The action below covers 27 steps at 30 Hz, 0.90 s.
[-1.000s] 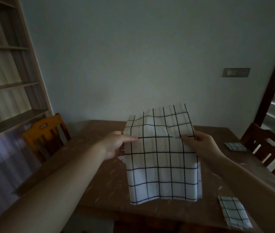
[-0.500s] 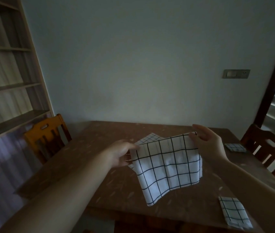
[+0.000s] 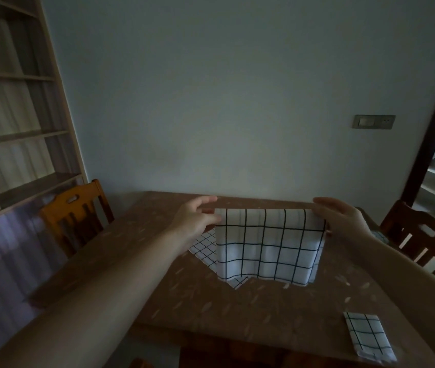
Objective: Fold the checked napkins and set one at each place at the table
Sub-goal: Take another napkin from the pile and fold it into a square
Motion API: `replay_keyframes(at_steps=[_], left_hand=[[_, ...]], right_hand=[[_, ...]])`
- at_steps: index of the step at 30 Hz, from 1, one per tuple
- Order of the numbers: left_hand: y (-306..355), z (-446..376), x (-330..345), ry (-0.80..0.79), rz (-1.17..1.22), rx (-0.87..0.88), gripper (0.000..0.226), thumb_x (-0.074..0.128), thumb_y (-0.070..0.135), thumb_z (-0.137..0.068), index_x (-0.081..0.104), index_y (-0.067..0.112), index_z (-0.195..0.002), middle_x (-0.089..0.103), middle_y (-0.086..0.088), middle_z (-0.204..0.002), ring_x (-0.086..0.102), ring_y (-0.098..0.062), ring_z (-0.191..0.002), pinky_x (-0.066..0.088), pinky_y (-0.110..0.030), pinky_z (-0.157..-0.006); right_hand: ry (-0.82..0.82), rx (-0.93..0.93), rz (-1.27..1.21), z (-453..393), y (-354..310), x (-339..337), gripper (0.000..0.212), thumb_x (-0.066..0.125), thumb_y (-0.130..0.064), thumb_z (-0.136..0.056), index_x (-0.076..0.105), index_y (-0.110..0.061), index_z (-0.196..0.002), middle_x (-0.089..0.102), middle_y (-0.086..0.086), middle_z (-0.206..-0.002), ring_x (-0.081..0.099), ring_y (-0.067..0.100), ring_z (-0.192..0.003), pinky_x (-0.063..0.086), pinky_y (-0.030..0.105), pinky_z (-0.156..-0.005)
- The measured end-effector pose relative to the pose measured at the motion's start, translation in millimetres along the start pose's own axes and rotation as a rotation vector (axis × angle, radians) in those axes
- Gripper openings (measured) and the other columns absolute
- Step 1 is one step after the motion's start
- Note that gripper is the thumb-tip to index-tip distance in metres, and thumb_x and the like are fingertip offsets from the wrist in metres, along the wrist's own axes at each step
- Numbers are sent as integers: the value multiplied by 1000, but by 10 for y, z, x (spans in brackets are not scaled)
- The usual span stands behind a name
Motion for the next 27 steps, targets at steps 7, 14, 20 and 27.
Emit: replay_keyframes(at_steps=[7, 14, 20, 27], left_hand=[[187, -5, -163, 137, -2, 133, 33, 71, 6, -86, 68, 17, -117, 67, -1, -109, 61, 1, -85, 46, -2, -56], [366, 28, -284, 215, -265, 291, 23, 72, 11, -87, 74, 15, -109, 68, 6, -97, 63, -6, -90, 48, -13, -82], [489, 41, -265, 220, -489, 379, 23, 70, 13, -88, 74, 11, -111, 74, -3, -107, 67, -10, -96, 49, -19, -89], [502, 24, -150, 116, -571, 361, 12, 65, 14, -92, 76, 13, -95, 75, 0, -90, 63, -3, -65, 57, -29, -73]], right_hand=[[-112, -91, 237, 3, -189, 34, 39, 66, -5, -87, 58, -26, -119, 68, 3, -77, 61, 11, -57, 50, 23, -54], [-7, -334, 502, 97, -502, -5, 22, 71, -15, -85, 69, -24, -105, 69, -11, -76, 64, 2, -65, 41, 6, -55], [25, -413, 646, 125, -624, 11, 15, 67, -12, -88, 76, -15, -100, 71, -3, -84, 60, 2, -72, 41, 13, -74], [52, -435, 645, 95, -668, -13, 13, 68, -9, -86, 78, -17, -89, 71, -4, -78, 59, -2, -69, 38, 6, -63]])
Point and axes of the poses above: each hand's wrist, its own z-axis away from the middle knuckle, its own x-axis out of the palm, y = z × x, the point moved 10 cm from there along -z, towards the middle knuckle
